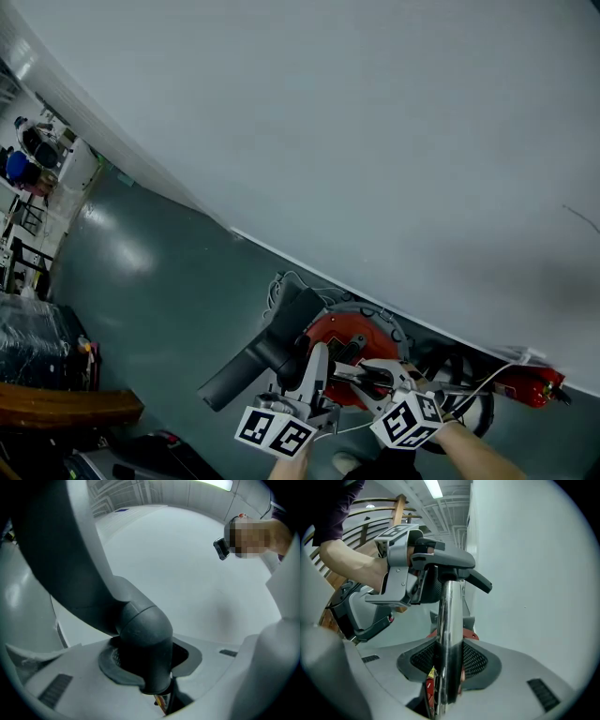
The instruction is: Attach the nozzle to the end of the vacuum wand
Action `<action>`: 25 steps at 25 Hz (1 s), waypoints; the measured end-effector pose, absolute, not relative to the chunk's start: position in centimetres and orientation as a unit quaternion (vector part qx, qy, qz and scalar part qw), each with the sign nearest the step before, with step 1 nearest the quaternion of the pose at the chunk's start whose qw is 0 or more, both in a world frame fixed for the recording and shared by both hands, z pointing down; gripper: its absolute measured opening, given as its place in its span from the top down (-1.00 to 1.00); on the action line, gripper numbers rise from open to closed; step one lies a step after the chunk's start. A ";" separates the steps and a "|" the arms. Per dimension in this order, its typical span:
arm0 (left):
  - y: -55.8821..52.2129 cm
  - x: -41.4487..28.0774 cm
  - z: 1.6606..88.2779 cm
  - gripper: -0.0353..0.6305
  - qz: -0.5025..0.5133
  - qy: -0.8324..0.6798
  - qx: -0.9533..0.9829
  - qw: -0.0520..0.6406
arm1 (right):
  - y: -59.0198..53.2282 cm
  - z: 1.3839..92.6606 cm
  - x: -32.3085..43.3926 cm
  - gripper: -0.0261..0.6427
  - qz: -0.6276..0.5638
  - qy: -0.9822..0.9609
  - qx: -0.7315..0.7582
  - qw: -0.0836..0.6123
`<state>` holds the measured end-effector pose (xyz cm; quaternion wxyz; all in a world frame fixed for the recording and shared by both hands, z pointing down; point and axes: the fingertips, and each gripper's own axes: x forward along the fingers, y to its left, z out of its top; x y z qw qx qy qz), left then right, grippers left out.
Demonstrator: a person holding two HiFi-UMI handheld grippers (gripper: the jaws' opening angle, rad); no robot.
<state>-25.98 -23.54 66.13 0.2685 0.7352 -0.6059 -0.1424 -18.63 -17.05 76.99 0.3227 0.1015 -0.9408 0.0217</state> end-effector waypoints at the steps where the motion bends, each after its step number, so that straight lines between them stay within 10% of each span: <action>1: -23.6 -25.6 66.3 0.50 -0.146 -0.602 0.736 0.273 | -17.0 76.7 -18.4 0.48 0.021 -0.941 0.102 0.321; 25: -23.7 -23.0 67.0 0.50 -0.176 -0.544 0.746 0.342 | -16.7 75.9 -18.0 0.48 0.021 -0.943 0.098 0.318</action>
